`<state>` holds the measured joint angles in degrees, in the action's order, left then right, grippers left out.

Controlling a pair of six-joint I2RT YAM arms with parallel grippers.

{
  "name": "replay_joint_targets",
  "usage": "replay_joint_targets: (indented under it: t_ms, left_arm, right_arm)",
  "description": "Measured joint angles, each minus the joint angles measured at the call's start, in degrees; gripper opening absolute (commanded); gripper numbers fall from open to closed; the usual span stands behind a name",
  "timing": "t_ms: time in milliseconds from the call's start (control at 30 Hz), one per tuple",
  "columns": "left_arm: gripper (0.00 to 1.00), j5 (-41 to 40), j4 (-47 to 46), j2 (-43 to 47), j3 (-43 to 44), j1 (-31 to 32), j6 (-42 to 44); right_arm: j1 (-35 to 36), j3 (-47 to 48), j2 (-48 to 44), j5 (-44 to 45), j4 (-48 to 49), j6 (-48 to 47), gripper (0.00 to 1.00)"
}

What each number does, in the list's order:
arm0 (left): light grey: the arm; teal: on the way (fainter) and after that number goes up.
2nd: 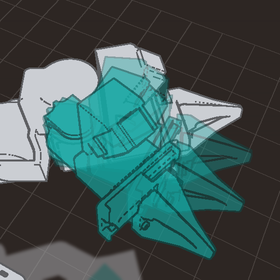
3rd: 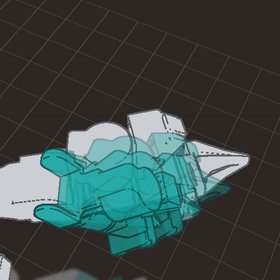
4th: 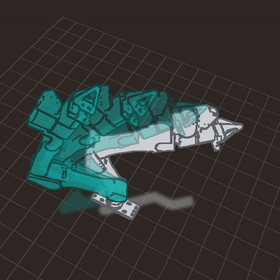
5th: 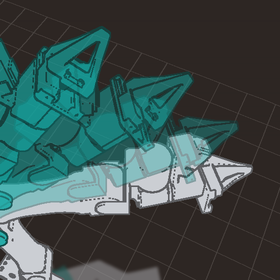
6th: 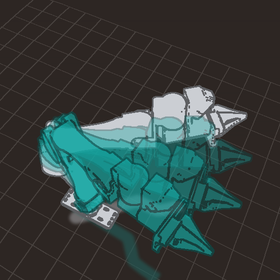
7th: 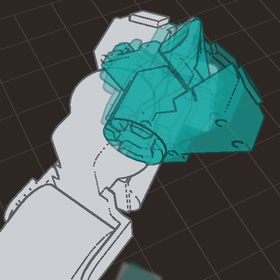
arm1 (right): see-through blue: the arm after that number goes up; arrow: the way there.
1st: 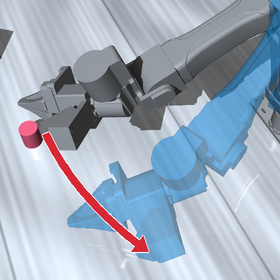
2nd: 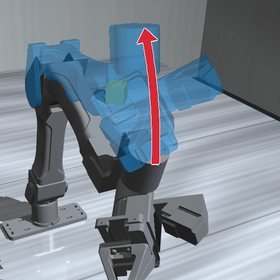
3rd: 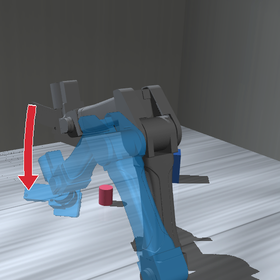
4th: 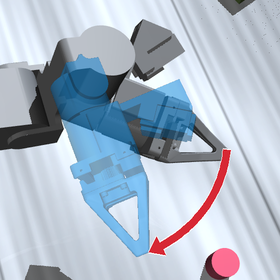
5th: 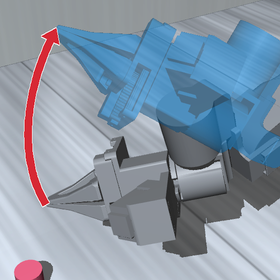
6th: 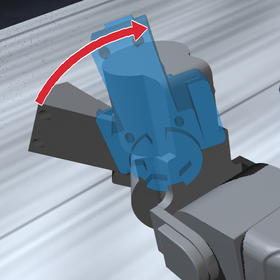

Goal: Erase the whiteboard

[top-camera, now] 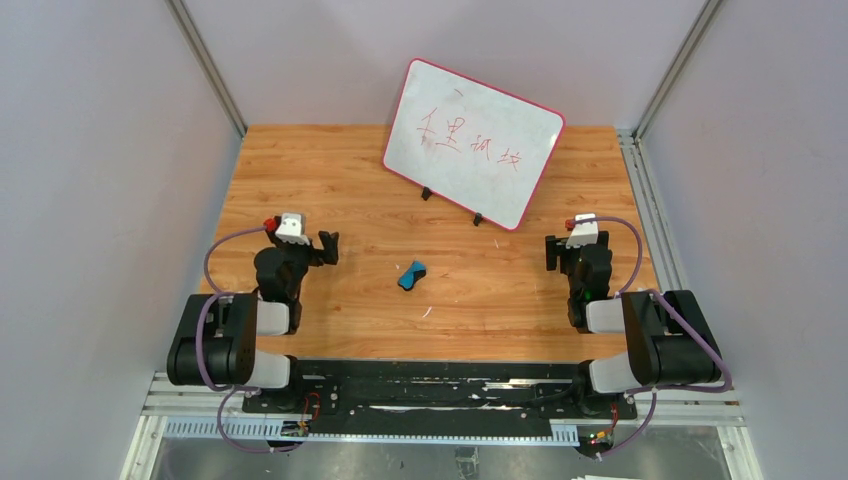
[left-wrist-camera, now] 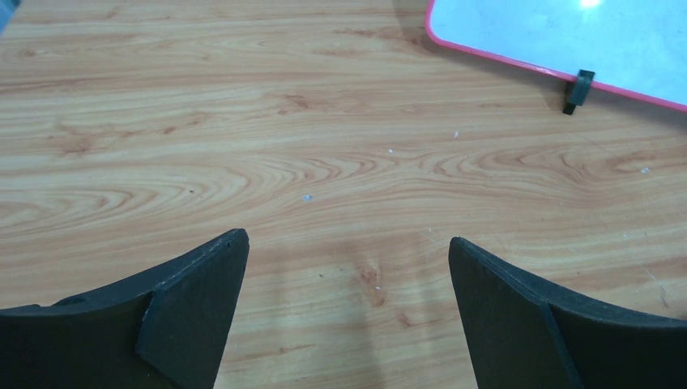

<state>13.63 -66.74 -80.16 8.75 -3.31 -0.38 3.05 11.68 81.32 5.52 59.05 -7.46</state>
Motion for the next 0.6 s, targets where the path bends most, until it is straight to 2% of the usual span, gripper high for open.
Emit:
replay_joint_targets:
  t_ms: [133,200,267,333,433,600]
  left_arm:
    - [0.98,-7.8,6.23,3.74,1.44,2.05,-0.2]
    - [0.98,-10.32,15.3,7.85,4.61,2.16,-0.96]
    - [0.98,-11.69,28.11,12.26,11.87,2.23,-3.32]
    - [0.98,-10.91,36.83,16.02,19.54,2.23,-6.88]
    - [0.98,-7.93,43.1,22.18,26.14,2.29,-14.75]
    - [0.98,-0.85,47.41,31.15,29.4,2.34,-30.05]
  right_arm:
    - [-0.02,0.0,0.0,0.0,-0.07,0.0,0.82]
    - [-0.02,0.0,0.0,0.0,-0.17,0.0,0.82]
    - [-0.07,0.0,0.0,0.0,-0.22,0.0,0.82]
    - [-0.07,0.0,0.0,0.0,-0.22,0.0,0.82]
    - [-0.15,0.0,0.0,0.0,-0.22,0.0,0.82]
    - [-0.15,0.0,0.0,0.0,-0.22,0.0,0.82]
